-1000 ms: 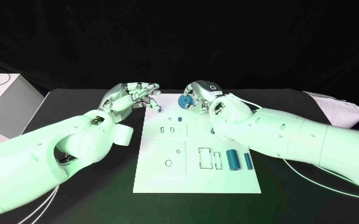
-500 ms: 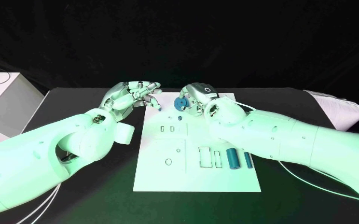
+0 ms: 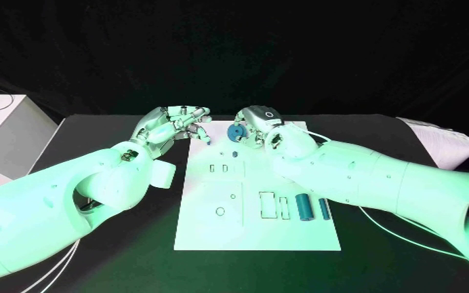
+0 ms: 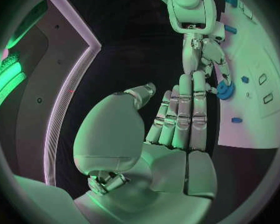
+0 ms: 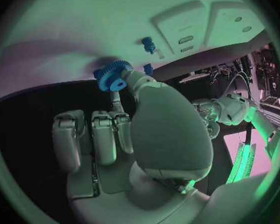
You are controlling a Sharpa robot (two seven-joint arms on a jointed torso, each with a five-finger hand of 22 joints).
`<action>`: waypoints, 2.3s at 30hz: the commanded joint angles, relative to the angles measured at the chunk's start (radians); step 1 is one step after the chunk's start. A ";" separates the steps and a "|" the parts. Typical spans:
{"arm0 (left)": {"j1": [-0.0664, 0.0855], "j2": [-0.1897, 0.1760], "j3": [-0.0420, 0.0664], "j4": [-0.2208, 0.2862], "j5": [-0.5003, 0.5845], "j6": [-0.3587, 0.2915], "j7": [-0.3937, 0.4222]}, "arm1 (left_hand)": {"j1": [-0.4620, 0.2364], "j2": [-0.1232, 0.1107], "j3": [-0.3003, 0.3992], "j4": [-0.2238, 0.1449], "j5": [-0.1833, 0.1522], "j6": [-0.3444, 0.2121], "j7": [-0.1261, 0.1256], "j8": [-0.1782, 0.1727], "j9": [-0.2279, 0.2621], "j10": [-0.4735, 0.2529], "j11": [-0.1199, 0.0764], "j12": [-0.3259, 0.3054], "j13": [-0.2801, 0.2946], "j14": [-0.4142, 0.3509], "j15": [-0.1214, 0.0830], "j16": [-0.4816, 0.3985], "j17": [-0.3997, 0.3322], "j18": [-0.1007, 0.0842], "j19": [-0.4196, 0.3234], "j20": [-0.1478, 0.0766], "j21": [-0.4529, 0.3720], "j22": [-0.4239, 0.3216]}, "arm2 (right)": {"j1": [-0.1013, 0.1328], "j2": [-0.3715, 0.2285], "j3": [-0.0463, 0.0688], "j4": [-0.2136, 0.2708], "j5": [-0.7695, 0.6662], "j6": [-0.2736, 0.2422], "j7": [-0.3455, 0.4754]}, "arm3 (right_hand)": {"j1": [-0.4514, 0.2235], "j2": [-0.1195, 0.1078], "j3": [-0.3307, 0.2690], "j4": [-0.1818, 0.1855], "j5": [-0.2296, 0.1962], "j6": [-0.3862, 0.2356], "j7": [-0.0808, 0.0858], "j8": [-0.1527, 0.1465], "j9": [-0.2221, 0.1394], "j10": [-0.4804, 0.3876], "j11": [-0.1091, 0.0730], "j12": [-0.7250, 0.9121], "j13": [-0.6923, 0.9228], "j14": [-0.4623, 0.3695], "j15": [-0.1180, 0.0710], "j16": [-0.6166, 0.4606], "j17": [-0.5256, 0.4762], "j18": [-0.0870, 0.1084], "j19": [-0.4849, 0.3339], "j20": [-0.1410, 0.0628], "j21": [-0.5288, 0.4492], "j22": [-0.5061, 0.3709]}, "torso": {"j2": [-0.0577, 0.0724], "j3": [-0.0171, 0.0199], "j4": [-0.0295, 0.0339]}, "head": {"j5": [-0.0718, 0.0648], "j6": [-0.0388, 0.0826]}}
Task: Assemble the parts on the task board
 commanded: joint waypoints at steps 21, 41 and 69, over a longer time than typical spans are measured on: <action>0.000 0.001 0.001 0.002 -0.003 0.018 0.002 | 0.002 -0.001 0.005 -0.001 0.004 0.003 0.001 -0.005 0.002 -0.001 0.003 -0.003 0.001 -0.004 -0.005 0.007 0.001 0.011 -0.008 0.002 0.007 0.001 | -0.014 0.015 -0.007 -0.008 -0.005 0.054 0.011 | -0.013 -0.002 0.007 0.002 -0.003 -0.004 -0.001 0.000 0.001 0.105 -0.002 0.005 0.263 0.106 -0.005 0.004 0.263 -0.014 0.105 -0.002 0.002 0.263 | 0.000 0.0010 -0.0017 | 0.003 -0.007; 0.000 0.001 0.001 0.000 -0.004 0.021 -0.002 | 0.002 0.000 0.006 -0.002 0.004 0.003 0.001 -0.006 0.002 -0.001 0.003 -0.003 0.001 -0.007 -0.005 0.010 0.005 0.011 -0.014 0.002 0.016 0.007 | -0.017 0.012 -0.008 -0.014 -0.017 0.066 -0.011 | -0.020 -0.004 0.006 0.004 -0.007 -0.004 0.000 -0.002 0.000 0.105 -0.001 0.005 0.263 0.106 -0.004 0.004 0.263 -0.014 0.105 -0.001 0.002 0.263 | 0.000 0.0007 -0.0016 | 0.002 -0.014; 0.000 0.003 0.001 -0.002 -0.004 0.025 -0.006 | 0.002 0.000 0.006 -0.002 0.004 0.003 0.001 -0.006 0.002 -0.001 0.003 -0.003 0.001 -0.007 -0.005 0.010 0.005 0.011 -0.014 0.002 0.016 0.007 | -0.018 0.004 -0.008 -0.003 -0.022 0.048 -0.004 | -0.046 -0.020 -0.017 0.010 -0.036 -0.067 0.020 -0.053 -0.019 0.089 0.018 -0.010 0.246 0.106 0.011 0.004 0.263 -0.014 0.105 0.012 0.002 0.263 | 0.000 0.0016 -0.0004 | 0.000 -0.022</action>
